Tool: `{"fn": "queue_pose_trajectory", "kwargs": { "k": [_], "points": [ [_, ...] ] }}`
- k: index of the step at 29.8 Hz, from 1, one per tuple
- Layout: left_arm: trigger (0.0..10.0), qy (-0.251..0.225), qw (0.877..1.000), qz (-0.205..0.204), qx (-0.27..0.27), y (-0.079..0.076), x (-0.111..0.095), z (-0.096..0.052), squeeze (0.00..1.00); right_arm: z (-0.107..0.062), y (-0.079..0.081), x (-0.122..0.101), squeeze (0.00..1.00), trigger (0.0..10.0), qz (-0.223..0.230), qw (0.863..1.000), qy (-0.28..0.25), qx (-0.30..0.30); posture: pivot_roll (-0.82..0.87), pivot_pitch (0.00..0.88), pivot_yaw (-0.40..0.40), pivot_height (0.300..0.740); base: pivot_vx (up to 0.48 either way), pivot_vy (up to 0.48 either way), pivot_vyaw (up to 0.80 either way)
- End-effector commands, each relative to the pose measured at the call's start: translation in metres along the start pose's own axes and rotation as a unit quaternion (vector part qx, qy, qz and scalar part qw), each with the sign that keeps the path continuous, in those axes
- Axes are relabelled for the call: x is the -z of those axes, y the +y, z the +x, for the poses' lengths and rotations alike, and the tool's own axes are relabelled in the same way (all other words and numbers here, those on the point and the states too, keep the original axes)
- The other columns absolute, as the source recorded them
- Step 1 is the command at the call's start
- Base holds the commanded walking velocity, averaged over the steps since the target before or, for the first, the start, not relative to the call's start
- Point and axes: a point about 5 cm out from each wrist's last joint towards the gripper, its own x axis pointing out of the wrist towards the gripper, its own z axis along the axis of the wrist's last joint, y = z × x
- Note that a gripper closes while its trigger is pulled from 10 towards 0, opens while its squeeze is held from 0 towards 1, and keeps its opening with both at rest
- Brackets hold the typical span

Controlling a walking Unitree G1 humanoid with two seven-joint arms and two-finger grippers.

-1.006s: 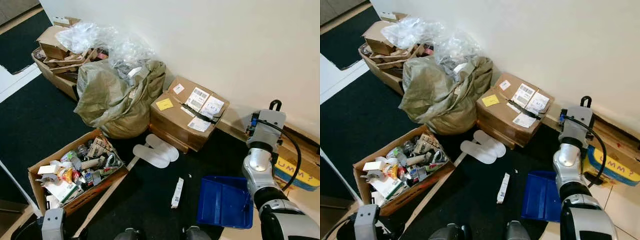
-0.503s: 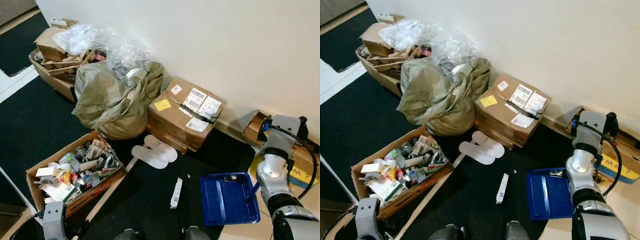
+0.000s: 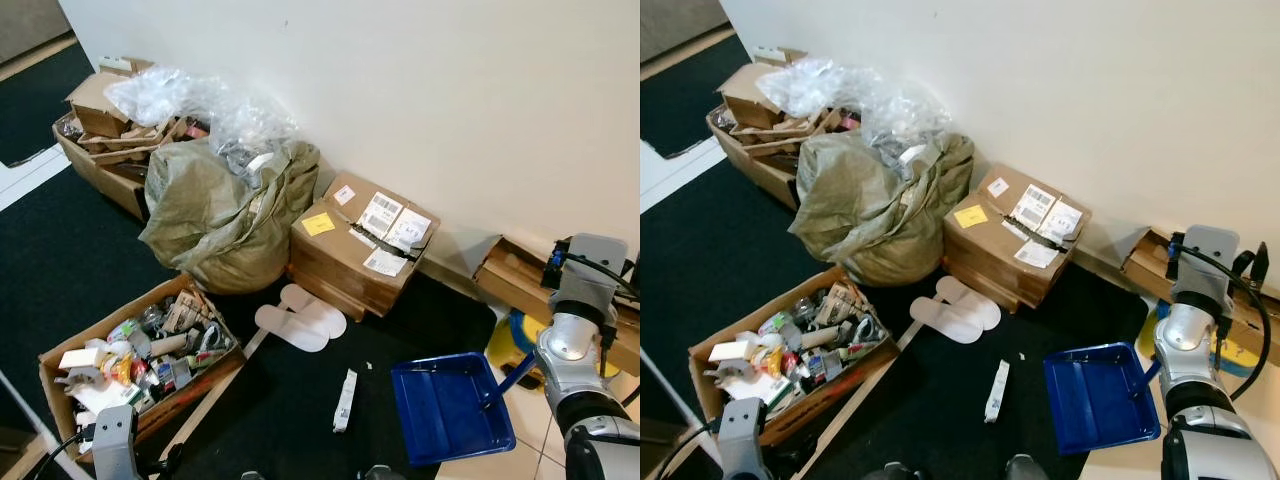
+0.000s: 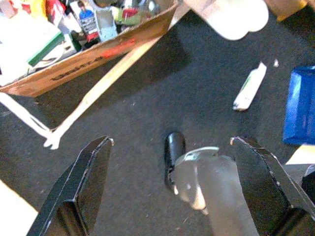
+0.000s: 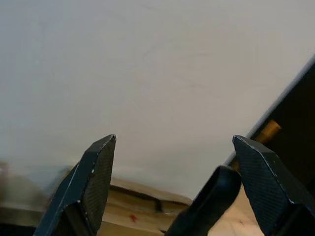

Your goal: Sweep floor

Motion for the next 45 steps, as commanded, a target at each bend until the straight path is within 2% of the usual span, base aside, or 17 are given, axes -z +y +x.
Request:
{"fn": "queue_pose_trajectory", "kwargs": {
  "k": [1,2,5,6,14,15,25,26,30,33,34,37,38,41,43,44,45],
  "points": [
    [10.0,0.025,0.999,-0.018,-0.010,0.001,0.015,-0.005,0.00,-0.005,-0.003,0.010,0.73,10.0,-0.019,1.000,0.018,-0.001,0.03,0.143,0.034,0.740,0.000,0.000,0.00],
    [10.0,0.024,0.999,-0.023,-0.009,-0.001,0.015,-0.004,0.00,-0.001,-0.010,0.011,0.65,10.0,-0.034,0.999,0.022,0.014,0.03,0.138,0.025,0.740,0.000,0.000,0.00],
    [10.0,0.024,0.999,-0.023,-0.009,-0.001,0.015,-0.004,0.00,-0.001,-0.010,0.011,0.65,10.0,-0.034,0.999,0.022,0.014,0.03,0.138,0.025,0.740,0.000,0.000,0.00],
    [10.0,0.023,0.999,-0.026,-0.008,-0.004,0.015,-0.003,0.00,0.003,-0.015,0.009,0.55,10.0,-0.043,0.999,0.018,0.027,0.03,0.136,0.024,0.740,0.000,0.000,0.00],
    [10.0,0.021,0.999,-0.030,-0.007,-0.007,0.014,-0.001,0.00,0.011,-0.022,0.001,0.53,10.0,-0.050,0.997,0.001,0.050,0.02,0.126,0.019,0.740,0.000,0.000,0.00],
    [10.0,0.020,0.999,-0.030,-0.004,-0.011,0.013,0.001,0.00,0.012,-0.018,-0.003,0.00,10.0,-0.037,0.998,-0.008,0.043,0.01,0.110,0.017,0.740,0.000,0.000,0.00],
    [10.0,0.024,0.999,-0.028,0.003,-0.020,0.012,0.005,0.00,0.001,0.008,-0.001,0.00,10.0,-0.019,0.999,0.010,-0.026,0.00,0.102,0.016,0.740,0.000,0.000,0.00],
    [10.0,0.033,0.999,-0.027,0.005,-0.023,0.016,0.005,0.00,-0.025,0.032,0.023,0.00,10.0,-0.002,0.990,0.089,-0.111,-0.01,0.093,0.006,0.740,0.000,0.000,0.00],
    [10.0,0.043,0.999,-0.027,0.001,-0.026,0.020,0.004,0.00,-0.053,0.045,0.047,0.00,10.0,0.044,0.969,0.174,-0.169,-0.01,0.080,-0.003,0.740,0.000,0.000,0.00],
    [10.0,0.043,0.999,-0.027,0.001,-0.026,0.020,0.004,0.00,-0.053,0.045,0.047,0.00,10.0,0.044,0.969,0.174,-0.169,-0.01,0.080,-0.003,0.740,0.000,0.000,0.00],
    [10.0,0.051,0.998,-0.028,-0.005,-0.026,0.022,0.004,0.00,-0.066,0.047,0.058,0.00,10.0,0.061,0.958,0.207,-0.191,-0.02,0.070,-0.006,0.740,0.000,0.000,0.00],
    [10.0,0.051,0.998,-0.028,-0.005,-0.026,0.022,0.004,0.00,-0.066,0.047,0.058,0.00,10.0,0.061,0.958,0.207,-0.191,-0.02,0.070,-0.006,0.740,0.000,0.000,0.00],
    [10.0,0.058,0.998,-0.028,-0.009,-0.029,0.024,0.005,0.00,-0.084,0.048,0.073,0.00,10.0,0.058,0.942,0.246,-0.221,-0.04,0.049,-0.014,0.740,0.000,0.000,0.00],
    [10.0,0.058,0.998,-0.028,-0.009,-0.029,0.024,0.005,0.00,-0.084,0.048,0.073,0.00,10.0,0.058,0.942,0.246,-0.221,-0.04,0.049,-0.014,0.740,0.000,0.000,0.00],
    [10.0,0.070,0.997,-0.029,-0.010,-0.036,0.027,0.007,0.00,-0.132,0.043,0.108,0.00,10.0,0.026,0.899,0.341,-0.273,-0.05,0.035,-0.015,0.740,0.000,0.000,0.00],
    [10.0,0.070,0.997,-0.029,-0.010,-0.036,0.027,0.007,0.00,-0.132,0.043,0.108,0.00,10.0,0.026,0.899,0.341,-0.273,-0.05,0.035,-0.015,0.740,0.000,0.000,0.00],
    [10.0,0.074,0.997,-0.029,-0.011,-0.038,0.028,0.007,0.00,-0.156,0.037,0.124,0.00,10.0,0.005,0.874,0.387,-0.292,-0.05,0.027,-0.019,0.740,0.000,0.000,0.00]
  ]
}}
